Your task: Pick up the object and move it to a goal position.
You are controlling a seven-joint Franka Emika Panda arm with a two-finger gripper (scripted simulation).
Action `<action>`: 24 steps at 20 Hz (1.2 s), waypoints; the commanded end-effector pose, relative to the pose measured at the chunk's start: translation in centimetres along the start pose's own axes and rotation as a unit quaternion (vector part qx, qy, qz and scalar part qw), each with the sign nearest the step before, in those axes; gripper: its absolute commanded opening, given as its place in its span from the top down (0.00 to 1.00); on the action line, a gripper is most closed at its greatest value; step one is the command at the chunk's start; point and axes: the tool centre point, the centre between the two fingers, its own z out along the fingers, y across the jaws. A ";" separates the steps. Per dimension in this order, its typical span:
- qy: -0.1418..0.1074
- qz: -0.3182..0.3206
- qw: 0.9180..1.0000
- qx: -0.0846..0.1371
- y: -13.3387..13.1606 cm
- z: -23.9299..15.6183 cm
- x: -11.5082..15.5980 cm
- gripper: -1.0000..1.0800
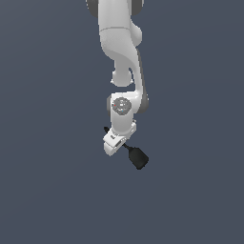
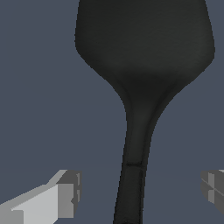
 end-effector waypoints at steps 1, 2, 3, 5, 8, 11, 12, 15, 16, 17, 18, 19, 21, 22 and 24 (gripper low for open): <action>0.000 0.000 1.000 -0.001 0.1 0.2 0.1 0.04; 0.000 0.000 1.000 -0.001 0.1 0.2 0.1 1.00; 0.000 0.000 1.000 -0.001 0.1 0.2 0.1 1.00; 0.000 0.000 1.000 -0.001 0.1 0.2 0.1 1.00; 0.000 0.000 1.000 -0.001 0.1 0.2 0.1 1.00; 0.000 0.000 1.000 -0.001 0.1 0.2 0.1 1.00; 0.000 -0.002 1.000 0.001 -0.2 0.2 0.2 1.00; 0.000 -0.002 1.000 0.001 0.0 0.0 0.0 1.00; 0.000 -0.002 1.000 0.001 0.1 -0.2 -0.2 1.00; 0.000 -0.002 1.000 0.001 0.3 -0.4 -0.4 1.00; 0.000 -0.002 1.000 0.001 0.5 -0.7 -0.7 1.00; 0.000 -0.002 1.000 0.001 0.7 -1.1 -1.0 1.00; 0.000 -0.002 1.000 0.001 1.3 -1.9 -1.8 1.00; 0.000 -0.002 1.000 0.001 1.6 -2.5 -2.3 1.00; 0.000 -0.002 1.000 0.001 2.4 -3.7 -3.4 1.00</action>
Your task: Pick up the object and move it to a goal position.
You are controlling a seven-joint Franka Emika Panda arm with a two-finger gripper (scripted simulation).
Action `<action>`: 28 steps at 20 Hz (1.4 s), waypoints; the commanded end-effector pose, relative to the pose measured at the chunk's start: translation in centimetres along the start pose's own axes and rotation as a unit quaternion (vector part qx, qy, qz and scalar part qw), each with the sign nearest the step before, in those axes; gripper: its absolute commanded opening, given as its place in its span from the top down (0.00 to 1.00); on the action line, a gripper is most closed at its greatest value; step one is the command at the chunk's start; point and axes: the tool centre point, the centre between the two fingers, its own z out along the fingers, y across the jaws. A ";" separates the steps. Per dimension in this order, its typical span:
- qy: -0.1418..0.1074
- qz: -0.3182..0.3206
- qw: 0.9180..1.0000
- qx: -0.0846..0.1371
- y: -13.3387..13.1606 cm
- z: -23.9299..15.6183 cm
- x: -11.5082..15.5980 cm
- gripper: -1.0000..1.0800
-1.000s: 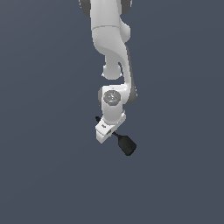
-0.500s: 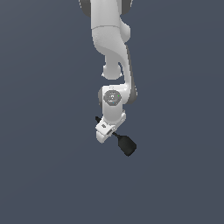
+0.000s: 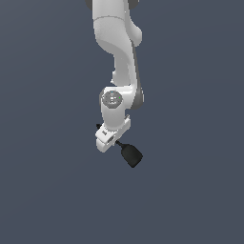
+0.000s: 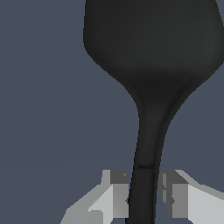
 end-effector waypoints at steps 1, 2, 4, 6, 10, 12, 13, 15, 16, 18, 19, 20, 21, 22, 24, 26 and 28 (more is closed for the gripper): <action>0.001 0.001 1.000 -0.001 1.1 -1.7 -1.4 1.00; 0.001 0.001 1.000 -0.002 1.6 -2.4 -2.1 1.00; 0.001 0.001 1.000 -0.002 2.7 -4.0 -3.6 1.00; 0.001 0.001 1.000 -0.002 3.8 -5.8 -5.2 1.00; 0.001 0.001 1.000 -0.002 6.1 -9.3 -8.4 1.00; 0.001 0.001 1.000 -0.002 7.3 -11.0 -9.9 1.00; 0.001 0.001 1.000 -0.002 7.8 -11.8 -10.6 1.00; 0.002 0.001 1.000 -0.002 8.9 -13.4 -12.0 1.00; 0.002 0.001 1.000 -0.002 9.4 -14.0 -12.6 1.00; 0.002 0.001 1.000 -0.002 10.2 -15.3 -13.7 1.00; 0.002 0.001 1.000 -0.002 10.6 -15.8 -14.1 1.00; 0.002 0.002 1.000 -0.002 10.9 -16.3 -14.6 1.00; 0.002 0.002 1.000 -0.002 11.2 -16.7 -14.9 1.00; 0.002 0.002 1.000 -0.002 11.5 -17.0 -15.2 1.00; 0.001 0.002 1.000 -0.002 11.9 -17.5 -15.7 1.00; 0.001 0.002 1.000 -0.002 12.2 -17.9 -16.0 1.00; 0.001 0.002 1.000 -0.002 12.4 -18.0 -16.1 1.00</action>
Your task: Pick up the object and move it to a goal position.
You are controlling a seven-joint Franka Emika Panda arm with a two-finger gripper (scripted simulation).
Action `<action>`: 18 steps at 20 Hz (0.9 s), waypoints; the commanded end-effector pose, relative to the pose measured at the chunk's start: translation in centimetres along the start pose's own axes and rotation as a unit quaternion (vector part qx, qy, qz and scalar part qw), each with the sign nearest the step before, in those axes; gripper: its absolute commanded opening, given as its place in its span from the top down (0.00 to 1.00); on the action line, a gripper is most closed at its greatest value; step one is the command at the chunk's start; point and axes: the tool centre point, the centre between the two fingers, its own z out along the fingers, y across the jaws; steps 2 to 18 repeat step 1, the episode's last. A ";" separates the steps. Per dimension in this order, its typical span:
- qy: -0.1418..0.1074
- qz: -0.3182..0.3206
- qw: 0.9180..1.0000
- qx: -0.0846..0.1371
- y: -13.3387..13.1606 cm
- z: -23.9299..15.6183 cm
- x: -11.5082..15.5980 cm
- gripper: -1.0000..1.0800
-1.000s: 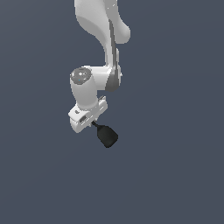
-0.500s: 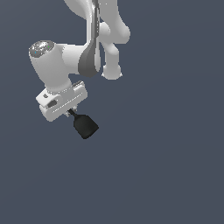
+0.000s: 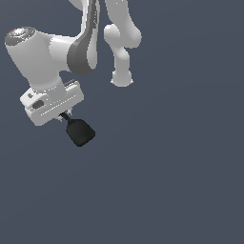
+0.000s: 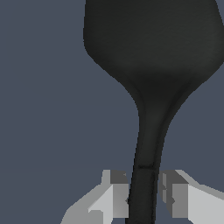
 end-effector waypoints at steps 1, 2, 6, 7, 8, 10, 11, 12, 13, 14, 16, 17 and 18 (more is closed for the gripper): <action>0.000 -0.001 1.000 0.000 0.2 -0.3 -0.1 1.00; 0.000 -0.001 1.000 0.000 0.2 -0.3 -0.1 1.00; 0.000 -0.001 1.000 0.000 0.2 -0.3 -0.1 1.00; 0.000 -0.001 1.000 0.000 0.2 -0.3 -0.1 1.00; 0.000 -0.001 1.000 0.000 0.2 -0.3 -0.1 1.00; 0.000 -0.001 1.000 0.000 0.2 -0.3 -0.1 1.00; 0.000 -0.001 1.000 0.000 0.2 -0.3 -0.1 1.00; 0.000 -0.001 1.000 0.000 0.2 -0.3 -0.1 1.00; 0.000 -0.001 1.000 0.000 0.2 -0.3 -0.1 1.00; 0.000 -0.001 1.000 0.000 0.2 -0.3 -0.1 1.00; 0.000 -0.001 1.000 0.000 0.2 -0.3 -0.1 1.00; 0.000 -0.001 1.000 0.000 0.2 -0.3 -0.1 1.00; 0.000 -0.001 1.000 0.000 0.2 -0.3 -0.1 1.00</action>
